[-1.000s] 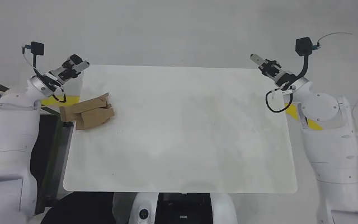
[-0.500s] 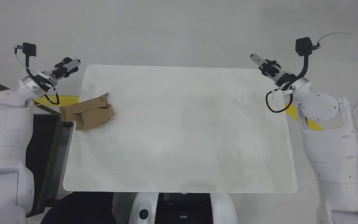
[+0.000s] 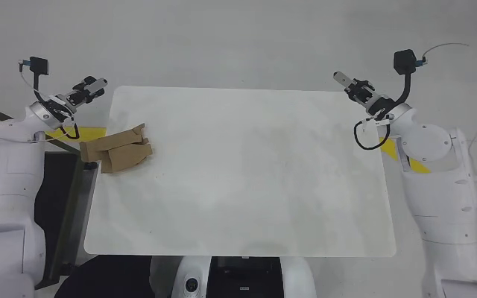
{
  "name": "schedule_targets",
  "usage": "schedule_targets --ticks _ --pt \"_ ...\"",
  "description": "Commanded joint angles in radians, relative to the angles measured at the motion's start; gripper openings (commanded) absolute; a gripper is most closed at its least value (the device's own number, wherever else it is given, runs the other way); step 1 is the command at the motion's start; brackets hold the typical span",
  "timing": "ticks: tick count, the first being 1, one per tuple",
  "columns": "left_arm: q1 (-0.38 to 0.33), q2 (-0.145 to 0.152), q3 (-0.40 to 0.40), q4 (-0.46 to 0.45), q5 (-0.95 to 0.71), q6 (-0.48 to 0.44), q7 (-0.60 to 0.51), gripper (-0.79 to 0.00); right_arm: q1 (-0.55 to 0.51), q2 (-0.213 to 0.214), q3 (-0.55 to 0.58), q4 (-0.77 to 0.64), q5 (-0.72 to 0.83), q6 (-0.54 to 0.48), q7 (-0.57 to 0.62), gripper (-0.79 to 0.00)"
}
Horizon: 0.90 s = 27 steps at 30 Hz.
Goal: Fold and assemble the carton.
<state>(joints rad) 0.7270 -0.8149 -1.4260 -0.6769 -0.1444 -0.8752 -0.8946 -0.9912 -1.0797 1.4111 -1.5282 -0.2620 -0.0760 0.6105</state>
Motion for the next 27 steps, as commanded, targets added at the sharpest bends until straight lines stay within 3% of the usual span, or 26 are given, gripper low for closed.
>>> schedule_targets --ticks 1,11,20,27 --pt "0.021 0.006 -0.012 -0.017 -0.002 0.037 0.013 0.0 0.0 0.0 0.0 0.0 0.0 0.0 0.0 0.0" --pt "0.111 0.064 -0.154 0.0 -0.166 0.137 -0.152 0.0 0.0 0.0 0.0 0.0 0.0 0.0 0.0 0.0" --pt "0.149 0.102 -0.232 0.084 -0.189 0.171 -0.205 0.0 0.0 0.0 0.0 0.0 0.0 0.0 0.0 0.0" --pt "0.135 0.119 -0.25 0.177 -0.151 0.194 -0.162 0.0 0.0 0.0 0.0 0.0 0.0 0.0 0.0 0.0"
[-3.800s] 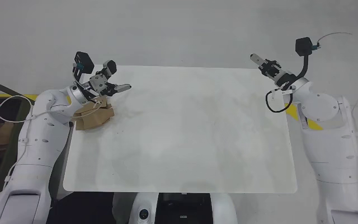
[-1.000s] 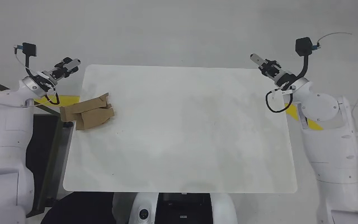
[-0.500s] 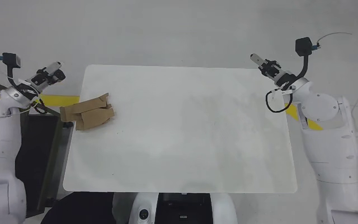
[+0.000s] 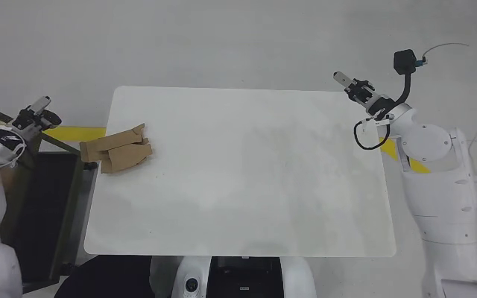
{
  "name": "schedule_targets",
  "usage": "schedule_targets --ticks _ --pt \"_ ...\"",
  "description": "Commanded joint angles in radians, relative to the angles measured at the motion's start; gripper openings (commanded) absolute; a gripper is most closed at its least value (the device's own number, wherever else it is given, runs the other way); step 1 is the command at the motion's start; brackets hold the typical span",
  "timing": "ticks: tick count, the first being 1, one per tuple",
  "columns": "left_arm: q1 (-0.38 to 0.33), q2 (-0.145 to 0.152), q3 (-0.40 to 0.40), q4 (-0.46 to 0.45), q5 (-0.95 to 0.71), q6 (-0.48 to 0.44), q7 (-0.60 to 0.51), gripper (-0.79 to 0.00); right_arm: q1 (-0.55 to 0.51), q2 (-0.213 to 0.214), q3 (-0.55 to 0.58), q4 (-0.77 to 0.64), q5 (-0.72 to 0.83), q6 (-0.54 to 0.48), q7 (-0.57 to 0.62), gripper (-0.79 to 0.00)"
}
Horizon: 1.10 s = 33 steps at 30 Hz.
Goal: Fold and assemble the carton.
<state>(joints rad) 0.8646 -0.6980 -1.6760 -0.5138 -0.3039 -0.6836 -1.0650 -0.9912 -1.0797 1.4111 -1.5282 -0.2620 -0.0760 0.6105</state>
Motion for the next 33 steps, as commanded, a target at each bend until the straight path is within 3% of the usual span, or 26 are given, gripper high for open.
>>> schedule_targets --ticks 1,9,22,33 --pt "-0.005 0.003 0.002 0.027 0.02 0.005 0.019 0.0 0.0 0.0 0.0 0.0 0.0 0.0 0.0 0.0" --pt "-0.035 0.007 0.052 0.1 0.17 0.013 0.1 0.0 0.0 0.0 0.0 0.0 0.0 0.0 0.0 0.0" --pt "-0.107 -0.024 0.187 0.217 0.366 -0.001 0.07 0.0 0.0 0.0 0.0 0.0 0.0 0.0 0.0 0.0" --pt "-0.146 -0.047 0.242 0.265 0.415 -0.005 0.021 0.0 0.0 0.0 0.0 0.0 0.0 0.0 0.0 0.0"
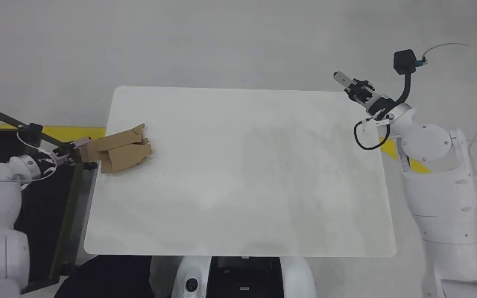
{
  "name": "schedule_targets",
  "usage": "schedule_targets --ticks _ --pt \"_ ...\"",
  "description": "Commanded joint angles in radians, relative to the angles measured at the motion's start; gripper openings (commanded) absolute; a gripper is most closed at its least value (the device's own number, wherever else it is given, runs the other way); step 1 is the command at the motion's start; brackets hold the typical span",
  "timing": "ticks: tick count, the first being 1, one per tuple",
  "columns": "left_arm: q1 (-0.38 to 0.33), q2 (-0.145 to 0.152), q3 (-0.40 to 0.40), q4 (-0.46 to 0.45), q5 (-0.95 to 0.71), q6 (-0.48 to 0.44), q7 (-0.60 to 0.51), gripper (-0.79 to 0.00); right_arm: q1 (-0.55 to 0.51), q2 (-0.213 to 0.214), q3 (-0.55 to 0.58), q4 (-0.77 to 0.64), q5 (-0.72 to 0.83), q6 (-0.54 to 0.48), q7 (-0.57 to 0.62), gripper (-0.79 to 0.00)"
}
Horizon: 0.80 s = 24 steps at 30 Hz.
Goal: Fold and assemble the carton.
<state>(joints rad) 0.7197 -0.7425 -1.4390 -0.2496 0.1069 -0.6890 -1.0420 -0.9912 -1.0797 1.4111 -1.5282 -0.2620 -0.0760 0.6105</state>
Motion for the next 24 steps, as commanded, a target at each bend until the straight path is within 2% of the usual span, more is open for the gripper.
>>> schedule_targets --ticks 1,5,9,11,12,13,14,16,20,24 --pt "-0.003 -0.005 0.009 0.002 0.006 0.0 -0.001 0.0 0.0 0.0 0.0 0.0 0.0 0.0 0.0 0.0" --pt "-0.007 -0.014 0.032 0.005 0.044 0.021 0.051 0.0 0.0 0.0 0.0 0.0 0.0 0.0 0.0 0.0" --pt "-0.012 -0.024 0.043 0.012 0.046 0.027 0.072 -0.108 0.0 0.0 0.0 0.0 0.0 0.0 0.0 0.0" --pt "-0.015 -0.026 0.044 0.017 0.042 0.029 0.074 -0.203 0.0 0.0 0.0 0.0 0.0 0.0 0.0 0.0" --pt "-0.017 -0.027 0.044 0.02 0.037 0.03 0.071 -0.28 0.0 0.0 0.0 0.0 0.0 0.0 0.0 0.0" --pt "-0.019 -0.028 0.043 0.023 0.031 0.032 0.067 -0.397 0.0 0.0 0.0 0.0 0.0 0.0 0.0 0.0" --pt "-0.021 -0.028 0.042 0.026 0.027 0.035 0.065 -0.437 0.0 0.0 0.0 0.0 0.0 0.0 0.0 0.0" --pt "-0.026 -0.028 0.039 0.033 0.017 0.047 0.064 -0.459 0.0 0.0 0.0 0.0 0.0 0.0 0.0 0.0" --pt "-0.03 -0.028 0.032 0.041 -0.005 0.068 0.059 -0.566 0.0 0.0 0.0 0.0 0.0 0.0 0.0 0.0" --pt "-0.034 -0.026 0.017 0.045 -0.049 0.069 0.022 -0.785 0.0 0.0 0.0 0.0 0.0 0.0 0.0 0.0"
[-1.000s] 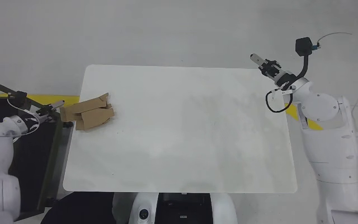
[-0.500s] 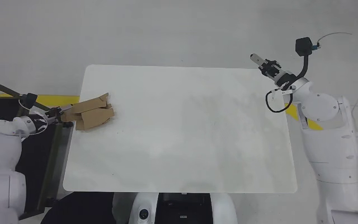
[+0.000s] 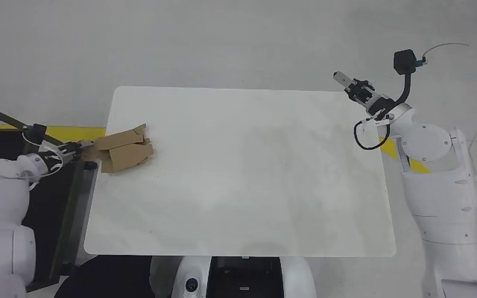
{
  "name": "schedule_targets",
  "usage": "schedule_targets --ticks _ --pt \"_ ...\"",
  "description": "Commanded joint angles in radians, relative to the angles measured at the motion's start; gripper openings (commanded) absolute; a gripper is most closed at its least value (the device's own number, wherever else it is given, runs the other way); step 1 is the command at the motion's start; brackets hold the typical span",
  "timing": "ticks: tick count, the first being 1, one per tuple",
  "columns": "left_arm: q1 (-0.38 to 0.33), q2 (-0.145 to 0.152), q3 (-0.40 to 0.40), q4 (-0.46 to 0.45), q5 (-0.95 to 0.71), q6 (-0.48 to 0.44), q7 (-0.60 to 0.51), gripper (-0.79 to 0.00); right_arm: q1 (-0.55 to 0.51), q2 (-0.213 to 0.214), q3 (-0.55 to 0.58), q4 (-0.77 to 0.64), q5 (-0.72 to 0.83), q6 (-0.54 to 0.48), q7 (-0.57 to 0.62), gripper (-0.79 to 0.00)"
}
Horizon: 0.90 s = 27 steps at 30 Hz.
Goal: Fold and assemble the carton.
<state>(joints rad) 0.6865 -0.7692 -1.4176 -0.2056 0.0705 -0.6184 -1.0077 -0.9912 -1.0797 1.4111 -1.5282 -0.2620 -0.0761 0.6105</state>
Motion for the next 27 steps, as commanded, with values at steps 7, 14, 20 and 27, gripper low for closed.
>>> schedule_targets --ticks 7,14,20,27 --pt "-0.008 0.008 -0.045 -0.002 -0.12 -0.002 -0.102 -0.785 0.0 0.0 0.0 0.0 0.0 0.0 0.0 0.0" --pt "-0.02 0.019 -0.103 -0.027 -0.263 -0.002 -0.169 -0.785 0.0 0.0 0.0 0.0 0.0 0.0 0.0 0.0" --pt "-0.017 0.011 -0.124 -0.112 -0.372 0.032 -0.226 -0.785 0.0 0.0 0.0 0.0 0.0 0.0 0.0 0.0" --pt "-0.025 -0.008 -0.11 -0.207 -0.463 0.075 -0.269 -0.785 0.0 0.0 0.0 0.0 0.0 0.0 0.0 0.0"
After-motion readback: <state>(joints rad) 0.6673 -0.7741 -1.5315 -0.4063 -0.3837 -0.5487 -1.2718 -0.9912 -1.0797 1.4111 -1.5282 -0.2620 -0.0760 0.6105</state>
